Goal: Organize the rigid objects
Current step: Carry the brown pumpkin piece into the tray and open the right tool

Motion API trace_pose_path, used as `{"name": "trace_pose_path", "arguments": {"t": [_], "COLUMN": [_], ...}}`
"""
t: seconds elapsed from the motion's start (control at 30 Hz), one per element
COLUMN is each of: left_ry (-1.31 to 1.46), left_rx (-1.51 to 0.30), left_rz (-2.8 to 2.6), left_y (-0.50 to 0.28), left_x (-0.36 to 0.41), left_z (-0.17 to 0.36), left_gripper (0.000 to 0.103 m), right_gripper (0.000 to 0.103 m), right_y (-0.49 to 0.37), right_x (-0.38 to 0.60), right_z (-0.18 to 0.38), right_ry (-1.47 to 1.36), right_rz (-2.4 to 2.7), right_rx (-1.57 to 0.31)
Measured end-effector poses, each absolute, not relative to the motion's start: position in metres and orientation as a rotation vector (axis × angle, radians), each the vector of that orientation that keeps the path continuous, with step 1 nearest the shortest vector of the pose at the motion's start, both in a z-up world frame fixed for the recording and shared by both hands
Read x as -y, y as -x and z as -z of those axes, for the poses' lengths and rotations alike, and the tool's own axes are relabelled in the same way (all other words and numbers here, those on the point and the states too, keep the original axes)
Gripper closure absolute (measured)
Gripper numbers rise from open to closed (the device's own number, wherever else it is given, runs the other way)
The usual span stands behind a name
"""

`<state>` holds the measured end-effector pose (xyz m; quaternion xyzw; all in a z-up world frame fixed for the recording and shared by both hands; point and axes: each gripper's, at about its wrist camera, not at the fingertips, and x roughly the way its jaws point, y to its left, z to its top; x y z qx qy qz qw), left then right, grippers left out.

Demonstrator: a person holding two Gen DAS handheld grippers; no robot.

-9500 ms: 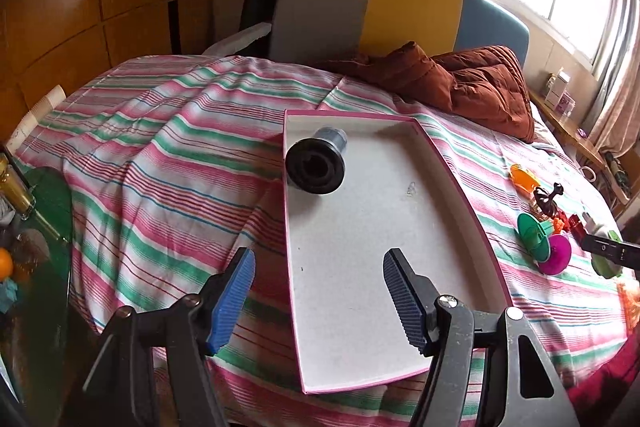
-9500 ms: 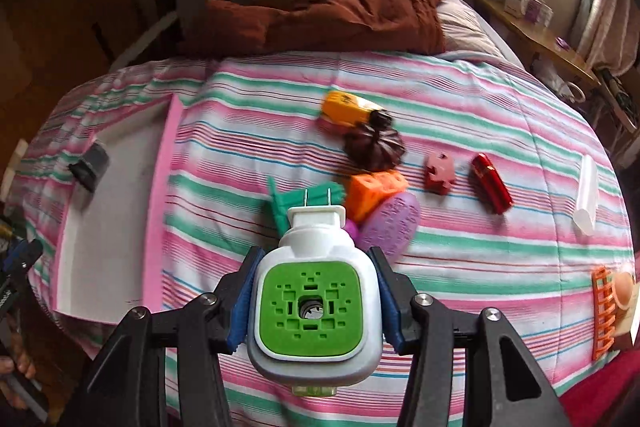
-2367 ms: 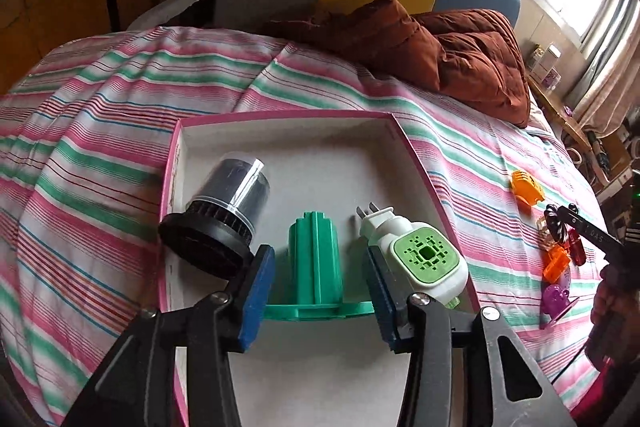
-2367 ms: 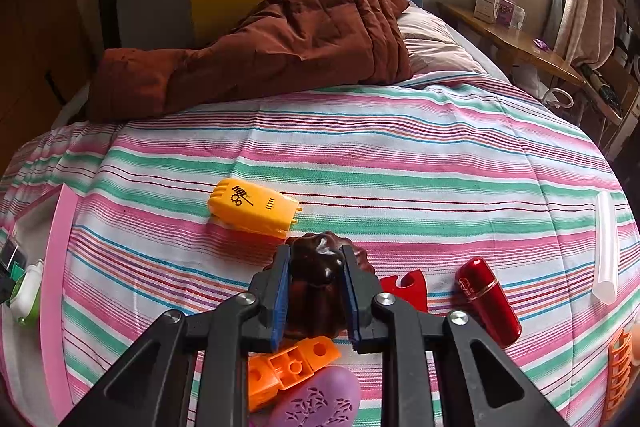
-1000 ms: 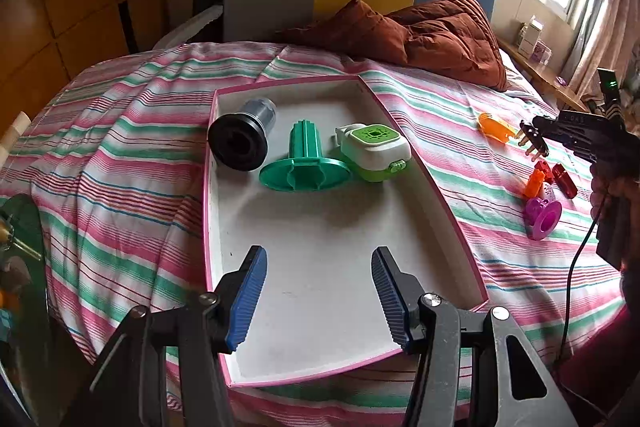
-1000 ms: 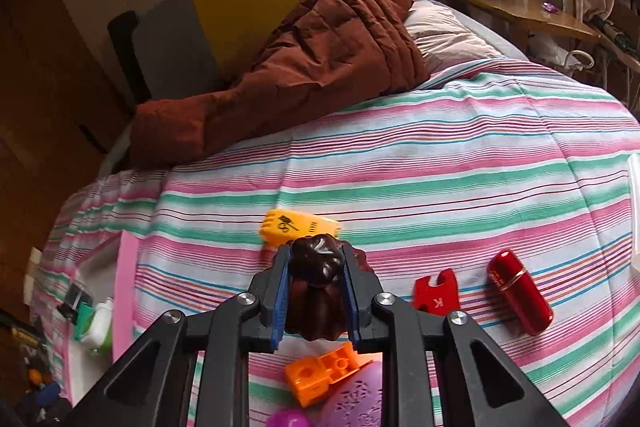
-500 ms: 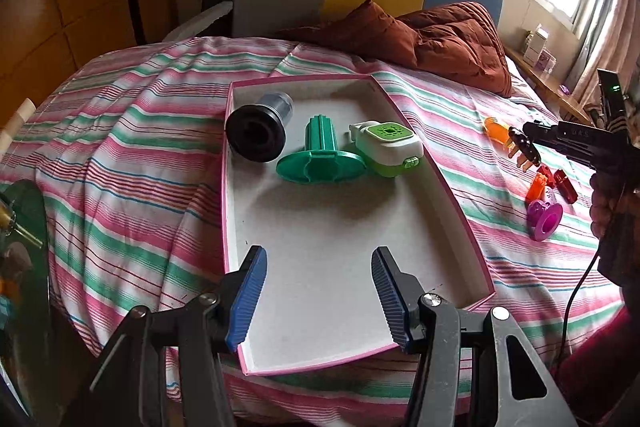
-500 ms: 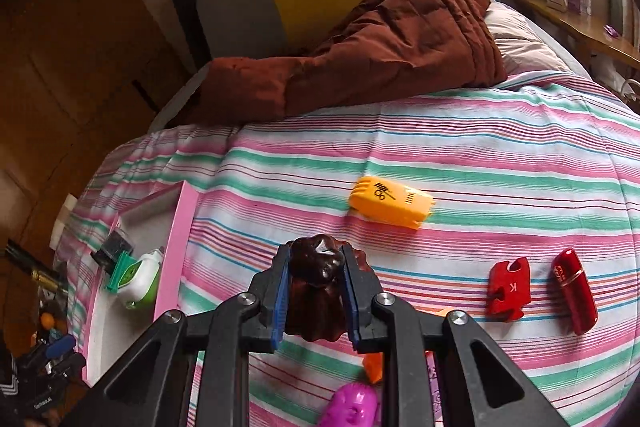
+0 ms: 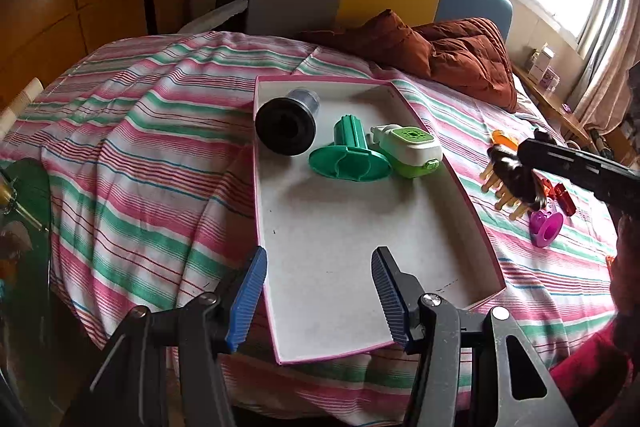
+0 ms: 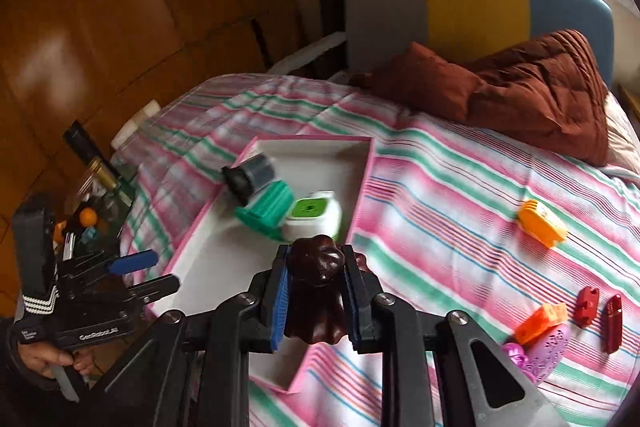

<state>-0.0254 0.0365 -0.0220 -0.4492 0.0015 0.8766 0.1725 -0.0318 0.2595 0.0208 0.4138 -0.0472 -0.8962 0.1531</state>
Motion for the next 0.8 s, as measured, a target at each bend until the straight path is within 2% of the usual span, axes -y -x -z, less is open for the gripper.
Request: {"name": "trace_pose_path", "arguments": {"t": [0.27, 0.47, 0.53, 0.7, 0.8], "left_ry": [1.258, 1.251, 1.247, 1.230, 1.240], "left_rx": [0.029, 0.035, 0.034, 0.010, 0.010], "left_rz": [-2.505, -2.507, -2.504, -2.505, -2.503], "left_y": [0.024, 0.024, 0.023, 0.019, 0.020], "left_x": [-0.019, -0.017, -0.019, -0.025, -0.027], "left_z": [0.022, 0.022, 0.021, 0.020, 0.020], "left_gripper": [0.047, 0.047, 0.047, 0.047, 0.047], "right_gripper": [0.081, 0.080, 0.078, 0.060, 0.054], "right_y": [0.054, 0.075, 0.077, 0.071, 0.063], "right_x": [-0.201, -0.201, -0.205, -0.216, -0.221], "right_z": [0.023, 0.038, 0.040, 0.036, 0.029], "right_ry": [-1.323, -1.353, -1.358, -1.382, -1.347], "right_rz": [2.583, 2.658, 2.664, 2.641, 2.644], "right_rx": [-0.078, -0.091, -0.062, 0.057, 0.109]}}
